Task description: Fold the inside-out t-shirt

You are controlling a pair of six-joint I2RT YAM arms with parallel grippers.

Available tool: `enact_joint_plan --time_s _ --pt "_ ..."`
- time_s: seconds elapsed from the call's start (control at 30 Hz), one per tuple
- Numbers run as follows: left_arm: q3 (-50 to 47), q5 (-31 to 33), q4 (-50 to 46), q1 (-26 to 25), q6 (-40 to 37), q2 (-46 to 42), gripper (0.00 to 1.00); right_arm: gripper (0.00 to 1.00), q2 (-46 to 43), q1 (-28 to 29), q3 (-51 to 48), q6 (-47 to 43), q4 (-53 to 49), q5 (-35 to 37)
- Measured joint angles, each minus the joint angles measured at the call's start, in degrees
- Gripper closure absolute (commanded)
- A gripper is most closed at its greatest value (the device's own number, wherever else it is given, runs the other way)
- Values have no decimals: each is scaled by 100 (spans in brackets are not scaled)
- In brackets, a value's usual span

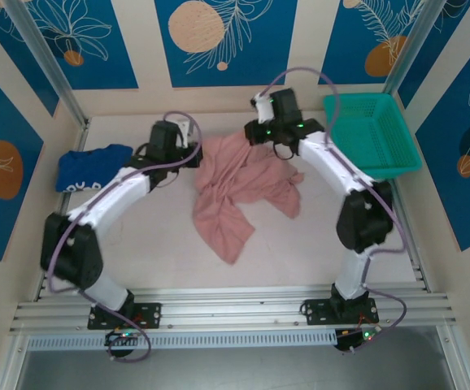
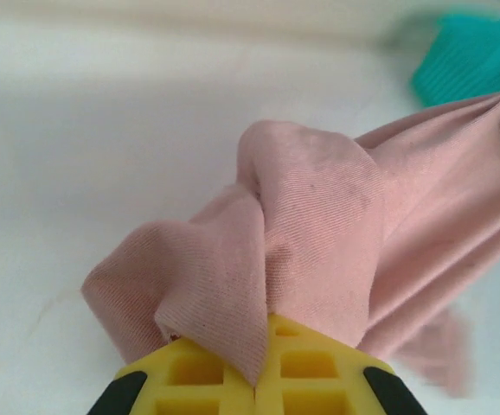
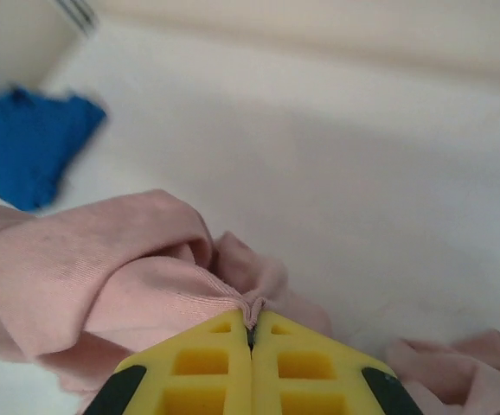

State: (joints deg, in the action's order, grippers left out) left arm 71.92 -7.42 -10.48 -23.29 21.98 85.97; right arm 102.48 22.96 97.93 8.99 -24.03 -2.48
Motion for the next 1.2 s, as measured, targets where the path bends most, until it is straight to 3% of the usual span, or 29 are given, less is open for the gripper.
enact_joint_plan --time_s 0.07,0.13,0.23,0.4,0.5,0.6,0.77,0.97,1.2 --pt "-105 -94 138 -70 -28 -776 100 100 -876 79 -321 -57 254 13" --pt "-490 -179 332 -188 -70 -1563 96 93 -1869 297 -960 -114 457 72" --pt "-1513 -323 490 -511 -74 -2531 62 66 -3136 660 -2326 -107 702 175" --pt "-3318 -588 114 -863 190 -3174 38 46 -4094 772 -4739 321 627 319" --pt "-3904 -632 -455 -879 341 -3239 30 42 -3923 776 -5512 573 328 282" --pt "-3934 -601 -680 -879 369 -3254 29 42 -3762 870 -5639 754 385 177" --pt "-3447 -411 -758 -890 363 -2490 29 42 -2951 1027 -5278 953 955 -39" --pt "-3136 422 -890 -887 369 -1578 31 44 -1609 1368 -4653 1003 1401 -26" --pt "-3104 1034 -1008 -863 498 -1340 31 44 -417 1928 -3812 553 1523 776"
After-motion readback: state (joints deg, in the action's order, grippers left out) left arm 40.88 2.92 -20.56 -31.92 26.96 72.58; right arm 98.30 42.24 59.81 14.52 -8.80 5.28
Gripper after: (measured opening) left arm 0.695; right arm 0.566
